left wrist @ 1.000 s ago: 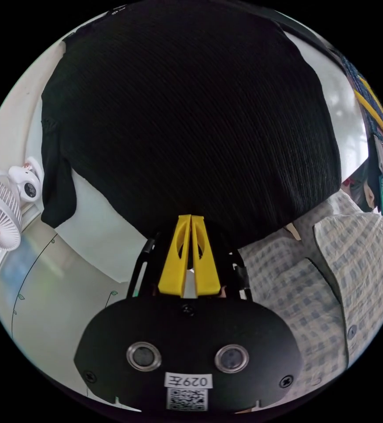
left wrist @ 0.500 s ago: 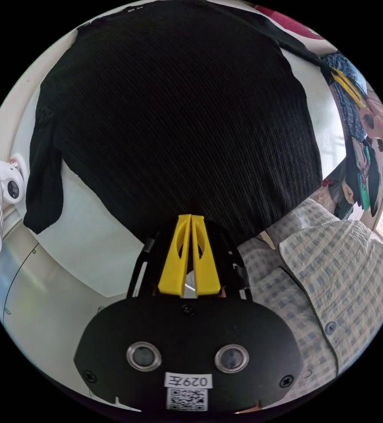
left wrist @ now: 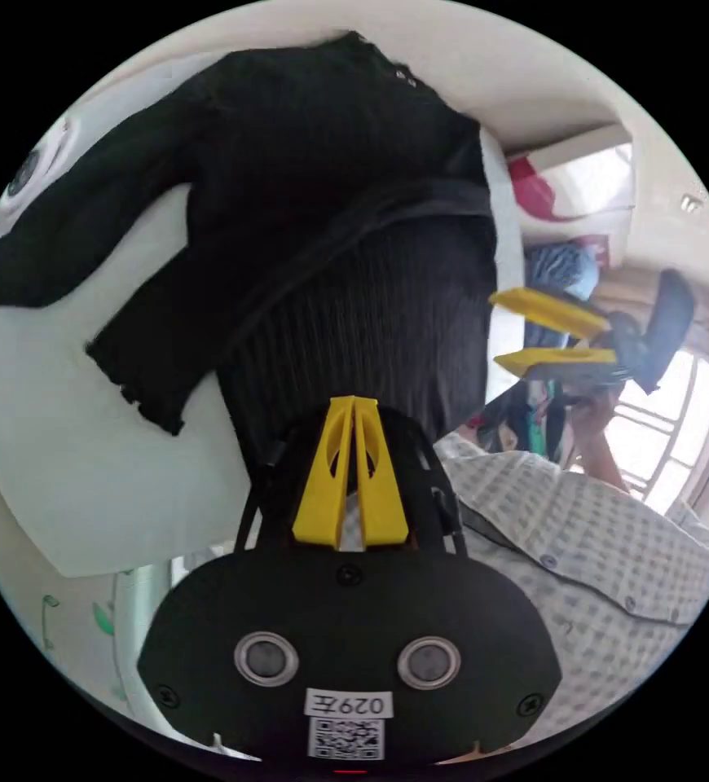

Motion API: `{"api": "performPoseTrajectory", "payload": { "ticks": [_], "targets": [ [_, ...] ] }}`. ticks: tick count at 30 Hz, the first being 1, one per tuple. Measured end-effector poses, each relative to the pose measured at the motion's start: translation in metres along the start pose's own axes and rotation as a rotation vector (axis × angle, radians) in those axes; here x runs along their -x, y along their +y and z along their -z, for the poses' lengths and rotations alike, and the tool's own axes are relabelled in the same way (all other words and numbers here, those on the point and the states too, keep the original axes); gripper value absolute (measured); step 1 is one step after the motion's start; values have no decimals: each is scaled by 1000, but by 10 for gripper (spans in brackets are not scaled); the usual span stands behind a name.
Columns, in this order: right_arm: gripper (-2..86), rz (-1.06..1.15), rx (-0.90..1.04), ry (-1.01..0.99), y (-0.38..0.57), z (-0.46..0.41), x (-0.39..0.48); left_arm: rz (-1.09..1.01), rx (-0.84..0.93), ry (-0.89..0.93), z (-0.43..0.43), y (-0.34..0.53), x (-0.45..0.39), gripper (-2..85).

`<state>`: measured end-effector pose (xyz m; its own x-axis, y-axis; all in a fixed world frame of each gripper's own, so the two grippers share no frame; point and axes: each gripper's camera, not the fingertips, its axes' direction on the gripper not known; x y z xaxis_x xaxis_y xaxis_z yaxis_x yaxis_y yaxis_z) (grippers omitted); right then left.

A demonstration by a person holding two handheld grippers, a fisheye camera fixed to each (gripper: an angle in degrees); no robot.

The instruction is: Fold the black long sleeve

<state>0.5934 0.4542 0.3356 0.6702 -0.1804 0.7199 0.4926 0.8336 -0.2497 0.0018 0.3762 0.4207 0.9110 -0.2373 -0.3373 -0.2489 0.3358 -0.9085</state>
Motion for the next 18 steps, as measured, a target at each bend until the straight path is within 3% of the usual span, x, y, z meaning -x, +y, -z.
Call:
{"api": "performPoseTrajectory", "payload": {
  "ticks": [2,4,6,9,14,18],
  "targets": [
    [86,-69,-30,-56,-9,-4,-13,31,-95,41,30,17,21,31],
    [36,-125,-83,-121,-28,-6,-29,85,-151,-76,62,32,40,123],
    [13,-163,-118,-131,-47,-9,-38,99,-162,-196,77,36,52,154],
    [1,-250,-132,-107,-87,-22,-57,138,-137,-304,88,33,82,162],
    [-4,-371,-139,-15,-156,-44,-93,188,-140,-297,106,35,124,163],
    [-5,-378,51,59,-203,-78,-121,225,-113,-300,113,45,156,151]
  ]
}}
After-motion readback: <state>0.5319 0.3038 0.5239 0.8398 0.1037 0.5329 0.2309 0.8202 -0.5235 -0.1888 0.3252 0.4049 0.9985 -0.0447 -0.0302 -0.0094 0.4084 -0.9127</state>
